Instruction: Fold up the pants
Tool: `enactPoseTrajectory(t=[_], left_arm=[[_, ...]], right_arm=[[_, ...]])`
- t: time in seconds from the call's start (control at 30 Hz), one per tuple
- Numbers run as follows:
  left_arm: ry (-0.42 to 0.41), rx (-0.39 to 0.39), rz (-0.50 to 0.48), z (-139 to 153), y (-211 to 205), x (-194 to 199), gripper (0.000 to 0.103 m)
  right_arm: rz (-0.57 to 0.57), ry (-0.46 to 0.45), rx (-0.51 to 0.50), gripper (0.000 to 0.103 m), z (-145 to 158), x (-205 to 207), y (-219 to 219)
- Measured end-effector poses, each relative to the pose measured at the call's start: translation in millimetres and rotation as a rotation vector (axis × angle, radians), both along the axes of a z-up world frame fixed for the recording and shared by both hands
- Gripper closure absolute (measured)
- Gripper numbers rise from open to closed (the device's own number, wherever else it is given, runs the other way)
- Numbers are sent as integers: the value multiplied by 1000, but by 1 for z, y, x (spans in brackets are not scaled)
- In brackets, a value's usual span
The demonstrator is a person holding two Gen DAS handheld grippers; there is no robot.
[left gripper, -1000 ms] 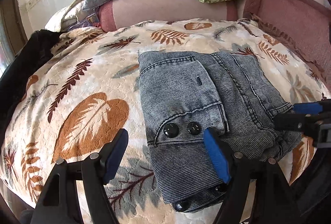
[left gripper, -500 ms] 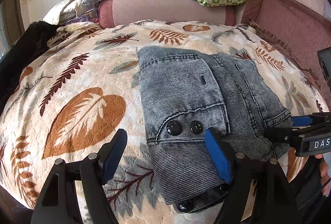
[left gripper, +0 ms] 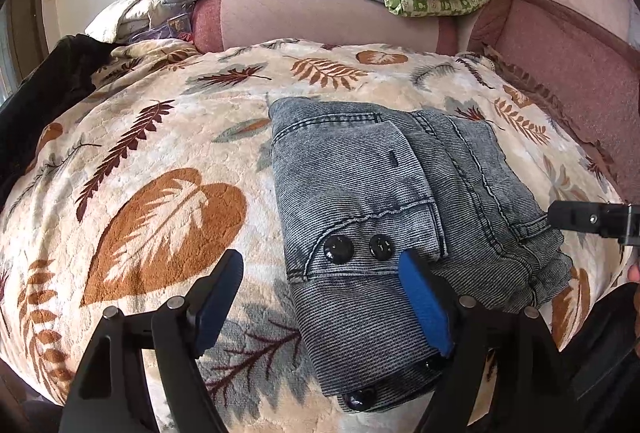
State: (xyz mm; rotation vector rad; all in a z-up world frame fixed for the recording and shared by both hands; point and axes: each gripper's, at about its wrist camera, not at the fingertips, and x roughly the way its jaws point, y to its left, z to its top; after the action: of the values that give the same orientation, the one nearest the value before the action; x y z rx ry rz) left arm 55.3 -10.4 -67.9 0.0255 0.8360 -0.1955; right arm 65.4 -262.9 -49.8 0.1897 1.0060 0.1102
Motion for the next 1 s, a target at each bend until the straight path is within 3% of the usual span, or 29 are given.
enactPoseTrajectory(t=[0.03,0.1,0.13,0.17,0.23,0.37,0.43,0.53,0.67,0.7,0.73,0.77,0.8,0.83,1.0], left_arm=[[-2,1,1,-1,0,0,22],[2,5,-9,-2,-2,1,22],[4,12,-7,-1,-2,1,22],[0,12,-8,2,-1,0,22],[-7,14,-5,10,1,-3,22],[-103,5,34,32,7,-9,22],[-98,18,23,32,4,-4,22],[-2,60,-3,10,-5,7,22],[-15,33,6,2,-2,3,22],[-12,25,4,2,-1,4,22],[-10,19,2,1,0,4,22],[-11,9,-1,0,0,4,22],[-8,2,-6,-1,0,4,22],[-13,4,-3,-2,0,4,22],[-8,-28,-2,-2,4,4,22]], right_arm=[[12,4,-12,3,-2,3,2],[52,147,-92,3,-36,13,9],[47,140,-79,1,-46,10,7],[37,100,-62,1,-40,2,3],[39,128,-56,1,-31,4,2],[28,36,-2,1,11,16,-2],[47,0,111,1,32,32,-4],[108,5,330,1,47,69,0],[146,89,596,1,31,122,18],[157,111,606,1,22,130,26],[139,134,547,1,8,139,28],[64,198,453,1,-14,146,26],[19,263,459,3,-39,148,23],[27,207,473,3,-38,142,22],[36,150,411,3,-2,97,26]])
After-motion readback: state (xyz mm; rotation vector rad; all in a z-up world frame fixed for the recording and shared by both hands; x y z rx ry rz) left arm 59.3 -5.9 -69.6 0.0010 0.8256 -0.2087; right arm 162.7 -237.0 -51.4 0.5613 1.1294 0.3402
